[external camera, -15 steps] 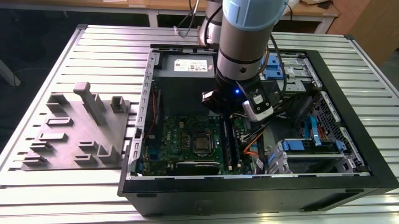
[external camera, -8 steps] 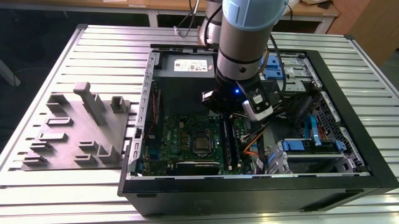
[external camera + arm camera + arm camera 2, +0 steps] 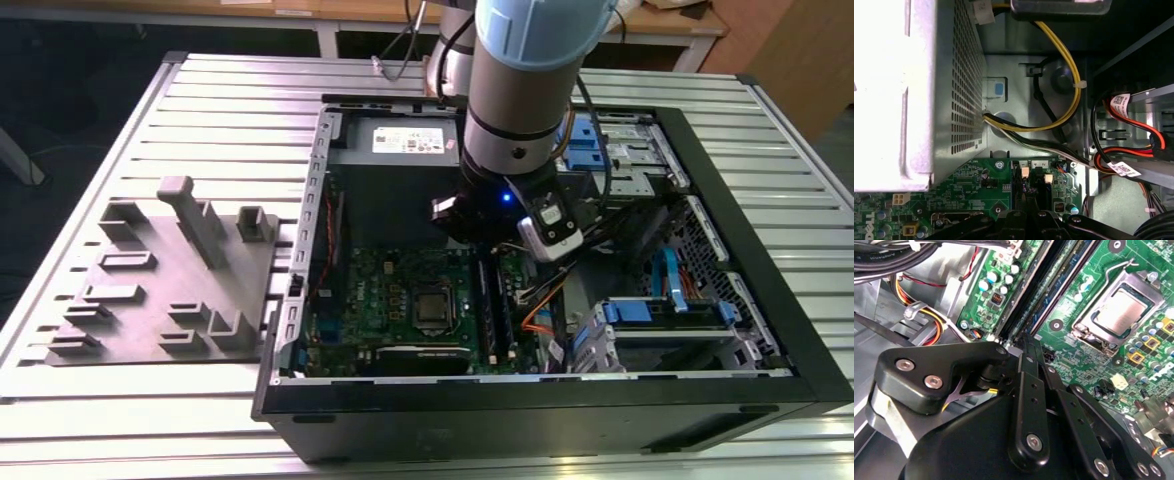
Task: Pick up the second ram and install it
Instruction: 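Press down the second ram until it locks into place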
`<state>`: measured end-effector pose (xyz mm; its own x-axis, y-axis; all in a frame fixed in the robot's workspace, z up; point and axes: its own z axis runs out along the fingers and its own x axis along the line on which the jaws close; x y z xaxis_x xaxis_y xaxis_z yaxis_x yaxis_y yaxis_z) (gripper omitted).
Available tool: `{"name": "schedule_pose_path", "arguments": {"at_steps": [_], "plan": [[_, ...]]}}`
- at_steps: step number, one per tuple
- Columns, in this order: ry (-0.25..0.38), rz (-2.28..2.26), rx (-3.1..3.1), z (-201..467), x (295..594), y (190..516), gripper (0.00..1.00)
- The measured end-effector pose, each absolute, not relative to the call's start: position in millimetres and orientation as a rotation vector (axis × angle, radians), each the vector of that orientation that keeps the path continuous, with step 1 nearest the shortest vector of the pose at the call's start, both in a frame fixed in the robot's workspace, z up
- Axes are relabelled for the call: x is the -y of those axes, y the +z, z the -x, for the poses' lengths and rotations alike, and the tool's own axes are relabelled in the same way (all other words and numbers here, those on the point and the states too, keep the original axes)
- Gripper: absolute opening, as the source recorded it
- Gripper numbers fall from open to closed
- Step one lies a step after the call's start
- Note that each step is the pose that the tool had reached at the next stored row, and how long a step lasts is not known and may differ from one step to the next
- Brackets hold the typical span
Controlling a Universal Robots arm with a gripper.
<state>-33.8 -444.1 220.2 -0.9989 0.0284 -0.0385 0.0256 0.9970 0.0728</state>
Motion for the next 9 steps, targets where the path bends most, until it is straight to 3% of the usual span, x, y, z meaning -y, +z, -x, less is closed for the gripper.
{"name": "schedule_pose_path", "arguments": {"at_steps": [9], "plan": [[0.112, -0.042, -3.100, 33.8, 444.1, 217.2, 0.07]]}}
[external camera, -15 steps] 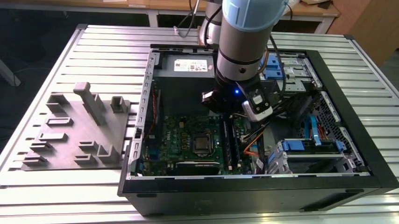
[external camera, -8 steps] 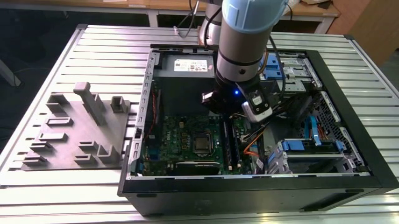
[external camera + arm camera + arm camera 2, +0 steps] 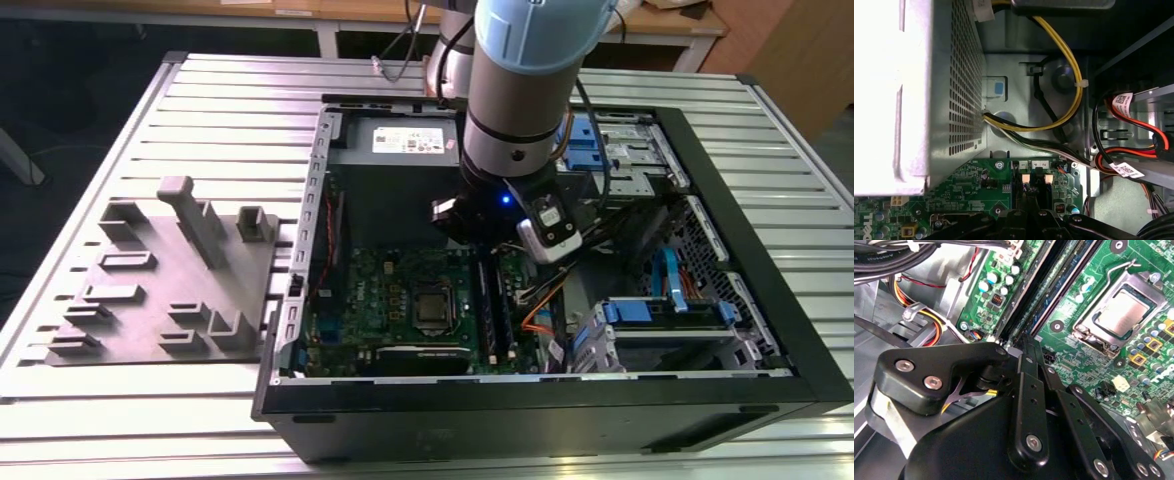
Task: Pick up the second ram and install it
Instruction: 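Press down the second ram until it locks into place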
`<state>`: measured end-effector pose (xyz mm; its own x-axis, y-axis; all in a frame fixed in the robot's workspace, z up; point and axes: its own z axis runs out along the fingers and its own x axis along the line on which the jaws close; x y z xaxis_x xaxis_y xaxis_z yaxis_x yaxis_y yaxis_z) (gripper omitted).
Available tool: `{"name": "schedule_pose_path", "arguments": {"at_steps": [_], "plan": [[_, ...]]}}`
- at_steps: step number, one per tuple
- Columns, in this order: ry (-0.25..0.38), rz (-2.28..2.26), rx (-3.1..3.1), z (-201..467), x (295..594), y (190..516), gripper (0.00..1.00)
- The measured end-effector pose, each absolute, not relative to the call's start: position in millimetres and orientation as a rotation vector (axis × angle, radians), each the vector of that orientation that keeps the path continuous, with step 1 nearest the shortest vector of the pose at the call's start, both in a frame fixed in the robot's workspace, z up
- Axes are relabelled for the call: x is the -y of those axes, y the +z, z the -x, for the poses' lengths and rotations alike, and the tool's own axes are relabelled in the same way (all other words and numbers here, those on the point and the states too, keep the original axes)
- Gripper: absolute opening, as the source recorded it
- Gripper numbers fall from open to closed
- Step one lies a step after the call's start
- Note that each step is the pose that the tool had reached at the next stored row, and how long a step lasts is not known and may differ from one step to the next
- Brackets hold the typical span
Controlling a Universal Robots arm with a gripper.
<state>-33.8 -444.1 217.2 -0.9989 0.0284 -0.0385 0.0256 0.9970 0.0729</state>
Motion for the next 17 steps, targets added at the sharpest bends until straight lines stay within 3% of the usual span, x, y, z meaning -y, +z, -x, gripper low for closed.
{"name": "schedule_pose_path", "arguments": {"at_steps": [17], "plan": [[0.113, -0.042, -3.100, 34, 444, 237, 0.07]]}}
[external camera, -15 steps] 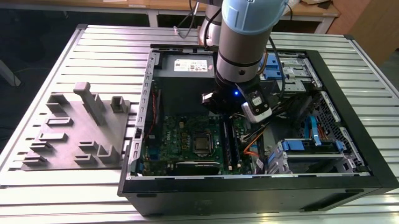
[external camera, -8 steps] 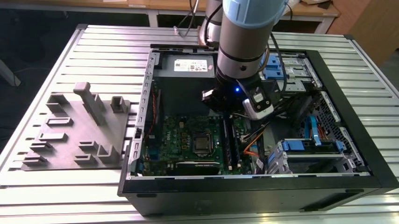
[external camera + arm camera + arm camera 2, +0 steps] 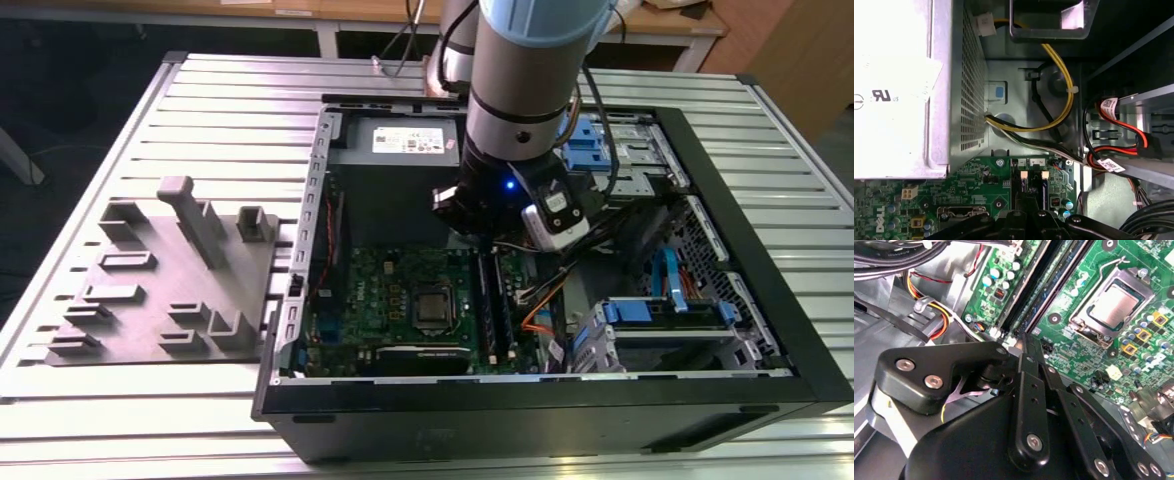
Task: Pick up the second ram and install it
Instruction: 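Press down the second ram until it locks into place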
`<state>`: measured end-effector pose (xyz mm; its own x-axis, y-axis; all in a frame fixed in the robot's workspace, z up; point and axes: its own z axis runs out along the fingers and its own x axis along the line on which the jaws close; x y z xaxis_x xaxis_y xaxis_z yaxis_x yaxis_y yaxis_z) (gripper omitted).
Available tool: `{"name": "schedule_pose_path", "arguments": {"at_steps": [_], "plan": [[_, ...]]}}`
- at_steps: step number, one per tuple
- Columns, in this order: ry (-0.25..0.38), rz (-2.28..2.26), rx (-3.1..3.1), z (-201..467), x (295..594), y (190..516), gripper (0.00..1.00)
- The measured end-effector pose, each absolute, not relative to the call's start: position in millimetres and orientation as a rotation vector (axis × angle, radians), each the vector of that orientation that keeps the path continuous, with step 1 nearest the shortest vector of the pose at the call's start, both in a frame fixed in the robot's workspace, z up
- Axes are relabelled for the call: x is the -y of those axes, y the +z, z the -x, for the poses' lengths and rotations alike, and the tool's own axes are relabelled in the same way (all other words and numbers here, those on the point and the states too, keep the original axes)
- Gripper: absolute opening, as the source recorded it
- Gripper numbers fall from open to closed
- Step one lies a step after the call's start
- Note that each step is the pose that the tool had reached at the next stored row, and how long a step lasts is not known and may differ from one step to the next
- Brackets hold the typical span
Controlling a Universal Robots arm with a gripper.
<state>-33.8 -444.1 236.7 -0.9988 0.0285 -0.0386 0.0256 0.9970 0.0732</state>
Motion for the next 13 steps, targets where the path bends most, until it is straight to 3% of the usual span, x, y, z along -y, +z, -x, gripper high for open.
{"name": "schedule_pose_path", "arguments": {"at_steps": [13], "plan": [[0.113, -0.042, -3.100, 34, 480, 237, 0.07]]}}
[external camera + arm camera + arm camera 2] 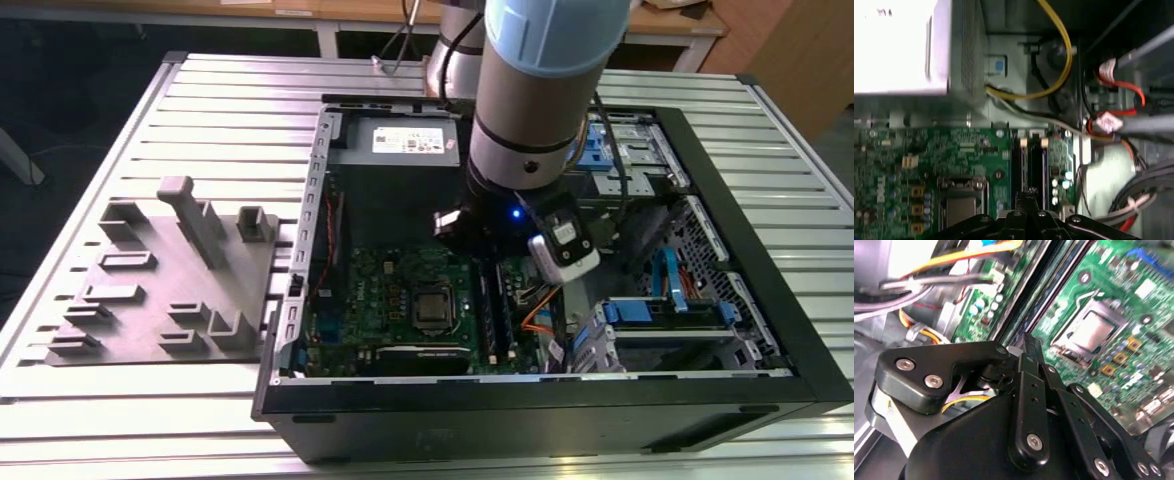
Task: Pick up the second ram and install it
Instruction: 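Press down the second ram until it locks into place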
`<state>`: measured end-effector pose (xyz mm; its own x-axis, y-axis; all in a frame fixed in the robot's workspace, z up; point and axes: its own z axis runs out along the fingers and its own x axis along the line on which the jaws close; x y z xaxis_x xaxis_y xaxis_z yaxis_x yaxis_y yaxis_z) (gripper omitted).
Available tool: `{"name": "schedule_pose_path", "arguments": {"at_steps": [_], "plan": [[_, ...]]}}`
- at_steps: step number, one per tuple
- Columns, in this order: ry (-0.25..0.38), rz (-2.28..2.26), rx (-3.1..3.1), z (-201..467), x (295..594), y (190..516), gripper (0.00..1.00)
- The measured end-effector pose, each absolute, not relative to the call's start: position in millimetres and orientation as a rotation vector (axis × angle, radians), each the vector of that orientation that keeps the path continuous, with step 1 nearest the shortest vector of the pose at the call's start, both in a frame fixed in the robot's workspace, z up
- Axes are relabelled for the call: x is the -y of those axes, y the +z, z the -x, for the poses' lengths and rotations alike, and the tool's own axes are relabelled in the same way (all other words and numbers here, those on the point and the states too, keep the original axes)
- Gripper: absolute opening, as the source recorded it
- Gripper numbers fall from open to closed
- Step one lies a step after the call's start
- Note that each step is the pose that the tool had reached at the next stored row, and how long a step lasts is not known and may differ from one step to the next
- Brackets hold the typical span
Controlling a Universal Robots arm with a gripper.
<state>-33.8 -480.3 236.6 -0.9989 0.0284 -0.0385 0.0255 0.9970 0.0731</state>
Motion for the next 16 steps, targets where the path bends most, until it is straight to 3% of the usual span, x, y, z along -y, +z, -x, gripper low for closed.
{"name": "schedule_pose_path", "arguments": {"at_steps": [16], "plan": [[0.112, -0.042, -3.100, 34, 527, 236, 0.07]]}}
